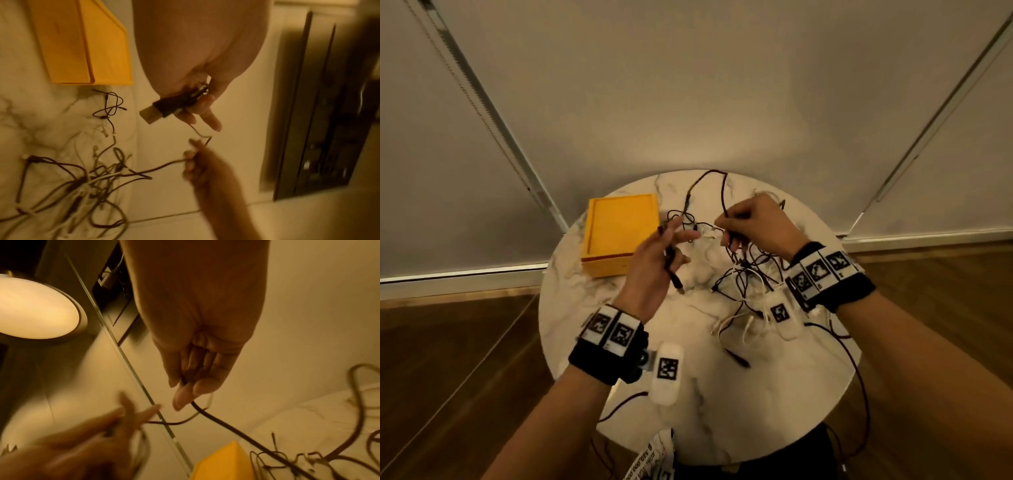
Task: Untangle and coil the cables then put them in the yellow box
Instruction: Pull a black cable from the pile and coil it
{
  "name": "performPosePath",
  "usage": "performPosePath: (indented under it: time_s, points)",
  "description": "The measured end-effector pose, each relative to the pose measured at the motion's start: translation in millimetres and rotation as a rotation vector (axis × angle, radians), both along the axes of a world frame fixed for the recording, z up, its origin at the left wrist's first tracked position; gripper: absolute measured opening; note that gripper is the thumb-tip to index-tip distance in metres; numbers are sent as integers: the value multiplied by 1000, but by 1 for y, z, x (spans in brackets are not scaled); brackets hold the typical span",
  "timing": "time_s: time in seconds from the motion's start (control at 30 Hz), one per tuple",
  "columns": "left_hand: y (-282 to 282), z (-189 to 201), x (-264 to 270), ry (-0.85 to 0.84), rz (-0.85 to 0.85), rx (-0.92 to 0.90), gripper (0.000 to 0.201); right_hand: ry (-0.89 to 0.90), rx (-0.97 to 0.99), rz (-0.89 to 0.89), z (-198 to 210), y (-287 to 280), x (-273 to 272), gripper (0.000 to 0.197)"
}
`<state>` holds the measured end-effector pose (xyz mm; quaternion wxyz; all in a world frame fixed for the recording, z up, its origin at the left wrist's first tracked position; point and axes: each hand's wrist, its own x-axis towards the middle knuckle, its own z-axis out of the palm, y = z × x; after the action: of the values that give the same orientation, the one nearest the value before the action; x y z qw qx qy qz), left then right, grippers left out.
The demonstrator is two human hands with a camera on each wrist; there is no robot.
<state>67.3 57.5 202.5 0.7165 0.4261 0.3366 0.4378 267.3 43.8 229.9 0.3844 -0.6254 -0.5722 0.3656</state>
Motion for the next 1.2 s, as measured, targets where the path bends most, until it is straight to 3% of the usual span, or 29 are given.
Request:
performPosePath:
  time_s: [0.1, 0.23, 0.3, 0.37, 0.47, 0.53, 0.63, 0.77, 0.87, 0.97, 1.07, 1.13, 1.2]
  points:
    - [6, -21, 36, 283, -65, 124, 20, 77, 41, 24, 6, -6, -7, 18]
    - [13, -39, 66, 657, -333, 476, 12, 240, 103, -53, 15, -9, 1, 18]
    - [16, -35, 74, 727, -361, 542, 18, 305, 142, -103, 17, -10, 8, 16]
    - [25, -25, 78, 670, -314, 508, 23, 352, 173, -212, 11, -11, 18, 17]
    - [46, -1, 83, 530, -263, 441, 24, 285, 137, -356, -17, -16, 30, 13]
    - [56, 16, 87, 425, -251, 398, 24, 144, 50, -324, -46, -21, 30, 19]
    - [66, 40, 94, 291, -233, 327, 23, -63, -100, -210, -82, -24, 21, 47]
    - [76, 62, 93, 151, -229, 192, 25, -197, -249, -195, -109, -19, 15, 46]
    - [82, 71, 85, 91, -224, 131, 26, -195, -311, -204, -119, -8, 21, 49]
    - [87, 81, 72, 60, -182, 126, 26, -112, -414, -265, -132, 0, 40, 36]
    - [94, 92, 57, -3, -129, 127, 26, -74, -331, -314, -127, -1, 47, 43]
    - [97, 96, 52, -37, -125, 113, 25, -70, -230, -190, -111, 3, 38, 56]
    - [99, 100, 53, -58, -125, 105, 25, -42, -217, 50, -94, 14, 20, 43]
